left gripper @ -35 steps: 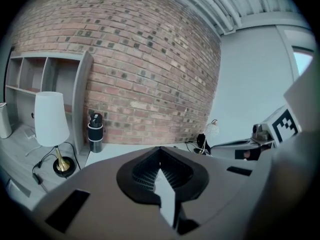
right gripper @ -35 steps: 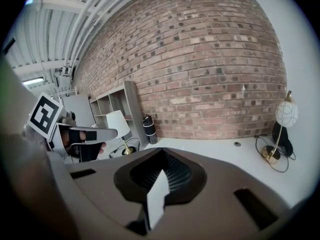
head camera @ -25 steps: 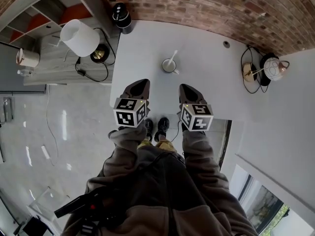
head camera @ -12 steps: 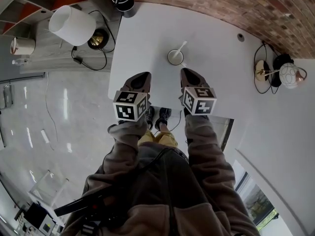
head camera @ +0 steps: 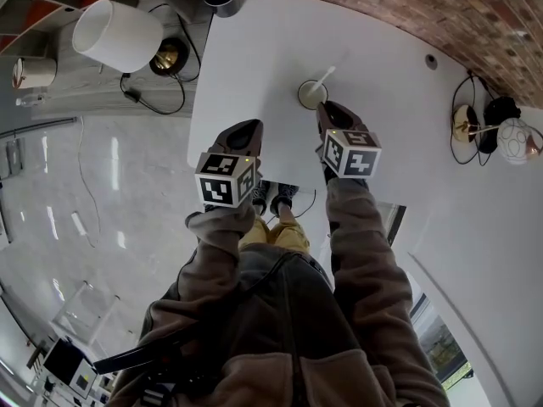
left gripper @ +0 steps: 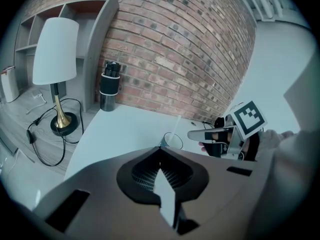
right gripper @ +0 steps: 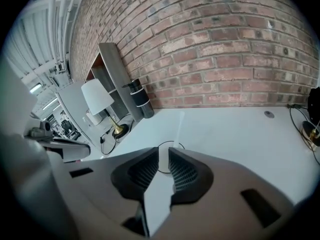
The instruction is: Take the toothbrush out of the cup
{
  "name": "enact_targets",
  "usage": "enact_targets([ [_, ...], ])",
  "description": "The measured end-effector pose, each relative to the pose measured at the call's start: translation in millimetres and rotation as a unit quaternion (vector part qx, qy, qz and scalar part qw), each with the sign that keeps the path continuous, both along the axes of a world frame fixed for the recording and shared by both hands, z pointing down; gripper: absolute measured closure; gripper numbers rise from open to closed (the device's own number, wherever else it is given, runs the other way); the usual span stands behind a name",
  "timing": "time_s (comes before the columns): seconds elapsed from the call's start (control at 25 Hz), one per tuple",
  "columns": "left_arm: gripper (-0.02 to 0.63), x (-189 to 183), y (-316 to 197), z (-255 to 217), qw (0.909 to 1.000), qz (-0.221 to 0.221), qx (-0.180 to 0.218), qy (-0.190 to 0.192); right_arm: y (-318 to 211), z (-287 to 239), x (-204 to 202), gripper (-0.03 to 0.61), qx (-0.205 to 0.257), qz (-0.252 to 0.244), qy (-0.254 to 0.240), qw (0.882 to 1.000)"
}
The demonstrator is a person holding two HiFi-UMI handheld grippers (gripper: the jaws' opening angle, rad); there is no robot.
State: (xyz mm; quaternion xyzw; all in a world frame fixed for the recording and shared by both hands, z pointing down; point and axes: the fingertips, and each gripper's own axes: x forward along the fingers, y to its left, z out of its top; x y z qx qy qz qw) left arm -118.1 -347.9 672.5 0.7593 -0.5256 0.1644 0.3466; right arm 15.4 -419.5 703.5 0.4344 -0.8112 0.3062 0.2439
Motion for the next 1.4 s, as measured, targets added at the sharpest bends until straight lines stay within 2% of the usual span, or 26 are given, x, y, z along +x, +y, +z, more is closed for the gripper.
enact_targets([
  [0.36,0.609,-11,8,15,0.9998,-0.007,-0.016,-0.001,-44,26,-2,0.503,-0.008,0.007,0.015,1.000],
  [0.8,0.609,-21,14,24,0.9995,-0.018,-0.025,-0.003,-63,46,-7,0.505,-0.022,0.014,0.026,0.999],
  [1.0,0.609,-27,16,25,0.9993,-0.026,-0.027,-0.003,-62,43,-7,0.529,-0.015,0.013,0.024,1.000],
  [1.2,0.609,-24,10,14,0.9996,-0.023,-0.015,-0.003,-63,13,-3,0.531,0.020,0.024,0.004,1.000],
  [1.4,0.609,-17,5,-20,0.9997,-0.017,0.015,-0.002,-52,-57,5,0.532,0.082,0.034,-0.026,0.996],
])
